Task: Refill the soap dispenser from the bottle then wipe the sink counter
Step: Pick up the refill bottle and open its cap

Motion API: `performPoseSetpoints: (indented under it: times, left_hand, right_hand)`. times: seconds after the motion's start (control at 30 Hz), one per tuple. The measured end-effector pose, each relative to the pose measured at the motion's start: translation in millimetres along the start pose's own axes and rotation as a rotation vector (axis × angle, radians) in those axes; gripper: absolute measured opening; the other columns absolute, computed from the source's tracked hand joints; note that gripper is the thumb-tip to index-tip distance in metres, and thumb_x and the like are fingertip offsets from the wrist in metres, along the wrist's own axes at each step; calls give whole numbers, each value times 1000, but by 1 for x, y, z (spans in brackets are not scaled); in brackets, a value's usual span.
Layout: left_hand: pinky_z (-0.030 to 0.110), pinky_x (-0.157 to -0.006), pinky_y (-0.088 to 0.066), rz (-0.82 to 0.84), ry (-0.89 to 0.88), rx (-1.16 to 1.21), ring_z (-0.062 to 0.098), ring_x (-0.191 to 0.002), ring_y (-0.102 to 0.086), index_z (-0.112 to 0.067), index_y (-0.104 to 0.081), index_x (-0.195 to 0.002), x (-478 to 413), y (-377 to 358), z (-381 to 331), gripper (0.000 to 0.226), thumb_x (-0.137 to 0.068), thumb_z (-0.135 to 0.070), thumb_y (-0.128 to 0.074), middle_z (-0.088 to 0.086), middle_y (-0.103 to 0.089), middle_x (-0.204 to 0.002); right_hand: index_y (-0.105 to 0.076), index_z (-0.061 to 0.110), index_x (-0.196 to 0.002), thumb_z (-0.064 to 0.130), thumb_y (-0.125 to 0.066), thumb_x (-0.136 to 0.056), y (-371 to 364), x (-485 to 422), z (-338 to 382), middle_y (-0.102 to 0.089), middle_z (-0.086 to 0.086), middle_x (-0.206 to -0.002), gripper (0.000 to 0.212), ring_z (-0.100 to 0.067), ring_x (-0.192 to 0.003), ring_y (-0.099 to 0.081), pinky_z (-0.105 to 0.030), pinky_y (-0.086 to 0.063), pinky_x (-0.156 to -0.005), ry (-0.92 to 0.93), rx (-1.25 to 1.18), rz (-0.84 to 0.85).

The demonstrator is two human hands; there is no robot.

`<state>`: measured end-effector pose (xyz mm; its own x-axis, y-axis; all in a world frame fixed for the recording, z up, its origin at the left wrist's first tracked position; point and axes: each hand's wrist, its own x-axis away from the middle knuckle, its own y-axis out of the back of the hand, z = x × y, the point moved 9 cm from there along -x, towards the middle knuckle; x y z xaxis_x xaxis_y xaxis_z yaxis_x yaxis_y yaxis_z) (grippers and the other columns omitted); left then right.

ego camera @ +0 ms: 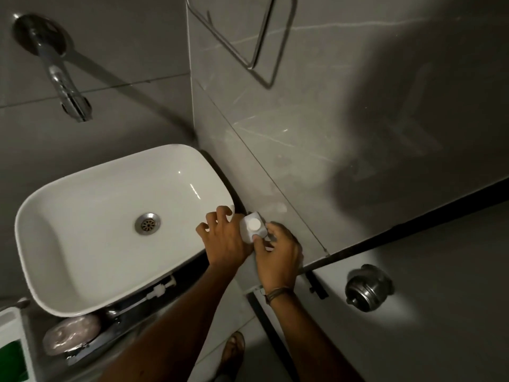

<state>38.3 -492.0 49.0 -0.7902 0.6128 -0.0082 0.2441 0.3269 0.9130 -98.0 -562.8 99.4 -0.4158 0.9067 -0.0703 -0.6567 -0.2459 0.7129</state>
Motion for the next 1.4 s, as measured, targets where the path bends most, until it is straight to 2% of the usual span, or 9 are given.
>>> performPoseSetpoints:
  times: [0.13,0.3,0.6,0.7,0.8,0.93,1.1,1.23,1.4]
  left_hand:
    - [46,-94,-43,-120,6,266,30,-121,-55,-21,-71,-116,36,34,5,70,-62,-65,-76,5,-65,-129]
    - [39,-80,-63,-152,37,865,10,-96,-73,-16,-70,-119,82,77,16,67,-66,-55,-85,-4,-77,-107]
    - [42,-78,-63,-177,18,825,13,-88,-74,-22,-76,-113,122,120,37,58,-60,-43,-89,-8,-78,-100]
    - [32,-79,-62,-212,27,836,6,-92,-72,-27,-74,-115,134,134,43,64,-61,-58,-84,-13,-77,-102]
    - [29,-73,-60,-231,29,788,2,-87,-69,-37,-68,-112,142,145,46,55,-61,-48,-87,-20,-72,-95]
    - [33,-75,-61,-245,22,798,7,-83,-70,-27,-74,-109,151,150,55,52,-62,-38,-92,-12,-75,-94]
    - [30,-69,-58,-235,23,776,3,-81,-68,-34,-71,-108,159,156,62,50,-61,-42,-88,-16,-71,-88]
    - [30,-73,-60,-252,17,794,7,-84,-70,-27,-74,-111,164,158,68,53,-62,-36,-92,-13,-74,-93]
    - [20,-67,-55,-263,31,761,2,-79,-66,-32,-73,-107,164,160,70,48,-62,-37,-89,-17,-72,-89]
  right_hand:
    - [-70,29,-113,53,-73,-83,20,3,27,-70,8,-114,39,-8,-100,-66,-8,-45,-75,98,124,74]
    - [-71,28,-89,80,-56,-72,42,18,87,-71,12,-83,57,-7,-72,-63,-25,-56,-59,284,343,241]
    - [-70,26,-122,26,-81,-79,49,56,177,-71,3,-120,44,-15,-104,-67,-26,-56,-88,680,583,689]
    - [-52,25,-139,49,-85,-67,57,66,183,-63,1,-126,83,-18,-108,-64,-35,-57,-93,634,588,708]
    - [-60,22,-115,77,-57,-77,55,73,188,-68,-2,-109,67,-22,-94,-65,-41,-58,-85,554,788,621]
    - [-64,24,-123,38,-72,-88,53,90,204,-69,-4,-117,39,-23,-103,-66,-40,-58,-91,632,633,734]
    - [-57,23,-127,69,-61,-85,55,95,197,-68,-4,-120,63,-26,-102,-66,-41,-57,-88,567,817,612]
    - [-64,25,-129,29,-80,-81,50,109,208,-67,-2,-125,51,-21,-109,-66,-40,-57,-96,627,550,764]
    - [-59,24,-127,65,-69,-80,49,102,197,-68,-3,-122,63,-24,-104,-66,-40,-57,-89,562,770,614]
